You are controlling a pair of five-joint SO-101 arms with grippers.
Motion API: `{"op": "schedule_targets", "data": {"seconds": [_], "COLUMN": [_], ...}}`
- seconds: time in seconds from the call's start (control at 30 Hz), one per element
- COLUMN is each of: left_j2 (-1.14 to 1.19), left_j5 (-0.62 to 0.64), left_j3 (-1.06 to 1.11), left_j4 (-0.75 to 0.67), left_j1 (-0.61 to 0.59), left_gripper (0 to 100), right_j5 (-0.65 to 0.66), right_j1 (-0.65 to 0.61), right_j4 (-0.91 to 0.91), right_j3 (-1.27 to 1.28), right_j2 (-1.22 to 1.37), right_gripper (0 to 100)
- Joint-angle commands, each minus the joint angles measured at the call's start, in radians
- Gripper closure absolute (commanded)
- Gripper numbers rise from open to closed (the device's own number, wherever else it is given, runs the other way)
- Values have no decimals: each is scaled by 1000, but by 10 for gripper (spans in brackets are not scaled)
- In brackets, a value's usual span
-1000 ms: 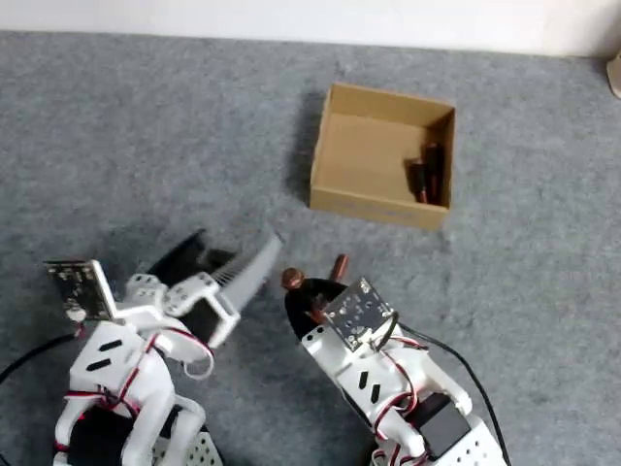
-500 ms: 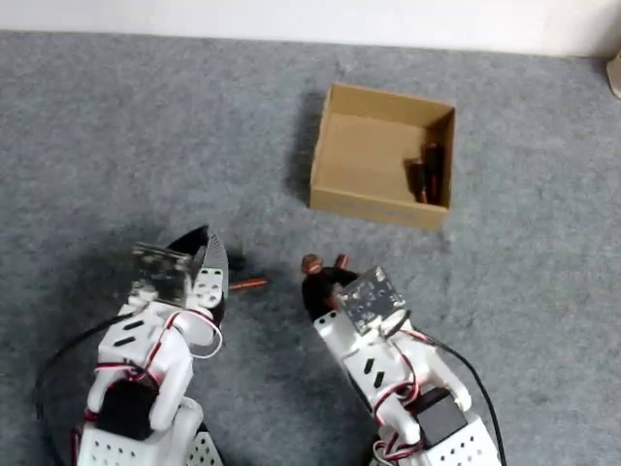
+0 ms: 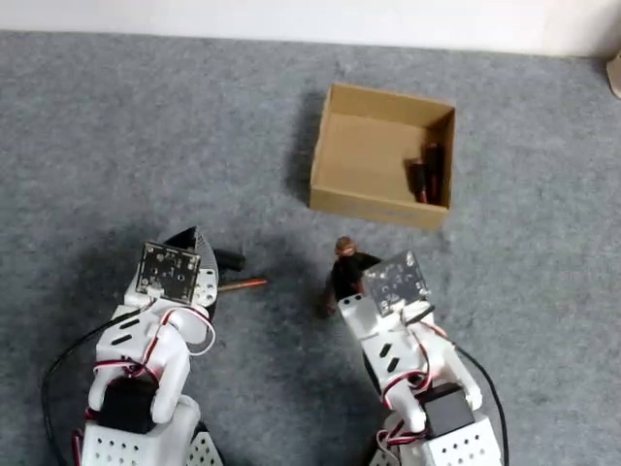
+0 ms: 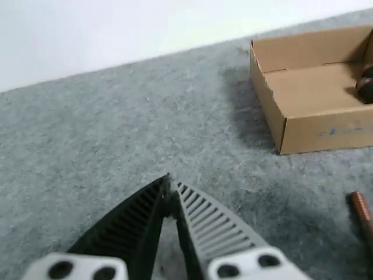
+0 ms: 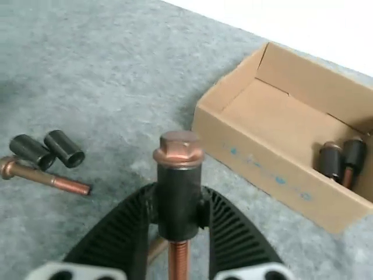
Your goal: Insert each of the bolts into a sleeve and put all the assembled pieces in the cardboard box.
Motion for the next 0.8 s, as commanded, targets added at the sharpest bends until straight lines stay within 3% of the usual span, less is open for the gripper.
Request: {"op": "schedule_targets", "data": {"seconds": [0.0,0.77], "left_j2": [-2,-2], "left_j5": [-9,-23], "left_j3": [-5,36], "left_j4": [-12,-69], "left_j1": [-10,-41], "left_gripper": [993,993], "right_j5": [18,18], "right_j1": [27,268], "right_j4": [-4,-2], "right_j3": [-180,-1429], "right_j2": [156,1616], "right_gripper": [995,995]}}
